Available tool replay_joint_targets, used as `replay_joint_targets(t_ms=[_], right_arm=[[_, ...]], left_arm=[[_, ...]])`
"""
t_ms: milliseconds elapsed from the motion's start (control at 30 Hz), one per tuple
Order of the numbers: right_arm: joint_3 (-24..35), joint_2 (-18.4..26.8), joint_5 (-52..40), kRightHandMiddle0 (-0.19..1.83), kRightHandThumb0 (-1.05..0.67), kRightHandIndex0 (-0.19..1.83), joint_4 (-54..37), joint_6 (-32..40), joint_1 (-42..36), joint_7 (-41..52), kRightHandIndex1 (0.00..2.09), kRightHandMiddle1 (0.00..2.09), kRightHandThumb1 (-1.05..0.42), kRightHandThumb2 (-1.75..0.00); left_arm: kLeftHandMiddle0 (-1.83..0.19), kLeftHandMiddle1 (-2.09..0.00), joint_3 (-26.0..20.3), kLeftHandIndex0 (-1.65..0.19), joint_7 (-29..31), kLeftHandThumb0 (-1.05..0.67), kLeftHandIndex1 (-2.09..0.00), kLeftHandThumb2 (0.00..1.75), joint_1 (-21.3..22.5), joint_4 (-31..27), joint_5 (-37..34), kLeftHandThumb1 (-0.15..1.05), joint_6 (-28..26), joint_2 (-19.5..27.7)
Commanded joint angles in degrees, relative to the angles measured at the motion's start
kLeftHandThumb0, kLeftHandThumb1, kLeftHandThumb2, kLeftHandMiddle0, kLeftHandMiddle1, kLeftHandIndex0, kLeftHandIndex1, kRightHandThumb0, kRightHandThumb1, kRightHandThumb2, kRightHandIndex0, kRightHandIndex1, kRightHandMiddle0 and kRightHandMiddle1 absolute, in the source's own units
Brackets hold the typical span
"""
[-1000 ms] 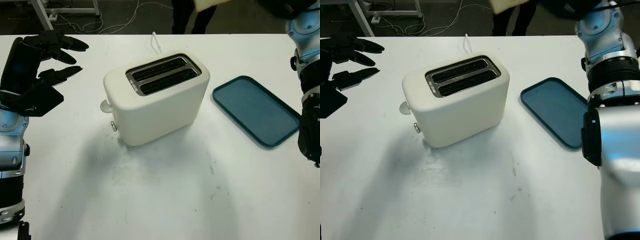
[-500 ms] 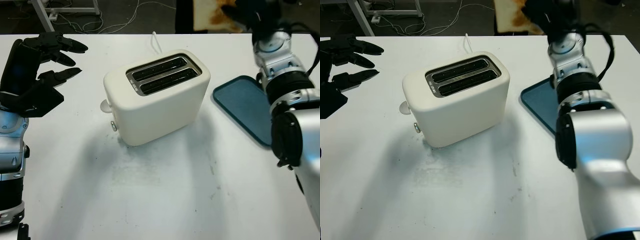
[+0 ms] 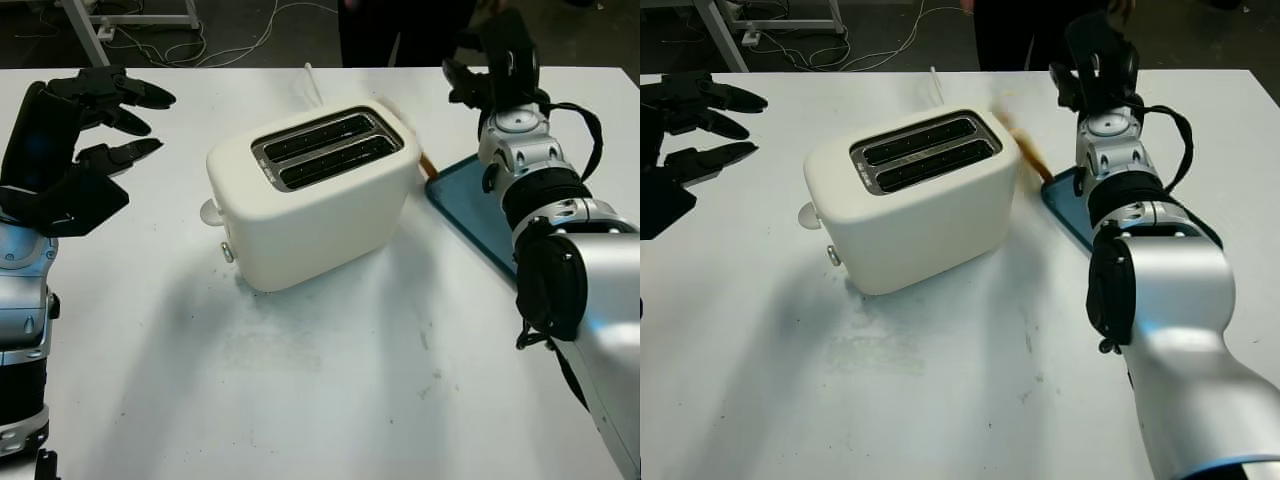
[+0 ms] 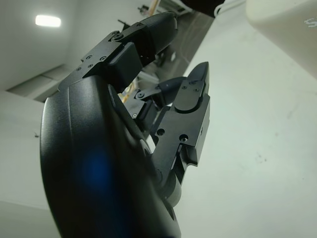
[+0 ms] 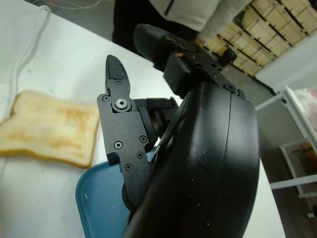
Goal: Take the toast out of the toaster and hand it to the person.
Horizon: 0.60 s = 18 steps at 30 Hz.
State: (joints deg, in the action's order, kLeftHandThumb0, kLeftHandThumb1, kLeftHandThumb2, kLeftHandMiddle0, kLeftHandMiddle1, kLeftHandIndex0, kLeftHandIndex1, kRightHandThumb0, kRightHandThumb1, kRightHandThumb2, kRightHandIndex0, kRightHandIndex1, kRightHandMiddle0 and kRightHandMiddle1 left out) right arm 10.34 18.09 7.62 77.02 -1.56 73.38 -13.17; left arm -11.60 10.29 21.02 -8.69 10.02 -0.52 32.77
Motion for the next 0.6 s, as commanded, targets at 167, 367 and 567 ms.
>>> replay_joint_targets(t_ms=[167,367,567], right_arm=[[2.3,0.2,-1.9,0.72,-0.14,0.71,0.0,-0.7,-0.9,1.6,1.75,1.1,-0.92,-0.14],[3.5,0.4,-2.8,0.23,-0.12,0.57,0.0,-0.3,-0.4,1.8,1.75,0.74,-0.92,-0.17],[2.3,0.4,-1.6,0.42,-0.11,0.61,0.0,-0.1,-0.2,1.7,1.75,1.01,-0.92,-0.16]], left_arm=[[-0.69,-0.9,0.2,-0.76,-0.6,0.08,-0.51,0.03,-0.4,-0.6,1.0,0.83,-0.3,-0.1],[-0.69,-0.9,0.4,-0.76,-0.5,0.07,-0.51,0.02,-0.3,-1.3,1.9,0.82,-1.2,-0.1],[-0.7,-0.9,0.0,-0.76,-0.6,0.08,-0.51,0.02,-0.5,-1.3,1.9,0.81,-0.5,-0.2]])
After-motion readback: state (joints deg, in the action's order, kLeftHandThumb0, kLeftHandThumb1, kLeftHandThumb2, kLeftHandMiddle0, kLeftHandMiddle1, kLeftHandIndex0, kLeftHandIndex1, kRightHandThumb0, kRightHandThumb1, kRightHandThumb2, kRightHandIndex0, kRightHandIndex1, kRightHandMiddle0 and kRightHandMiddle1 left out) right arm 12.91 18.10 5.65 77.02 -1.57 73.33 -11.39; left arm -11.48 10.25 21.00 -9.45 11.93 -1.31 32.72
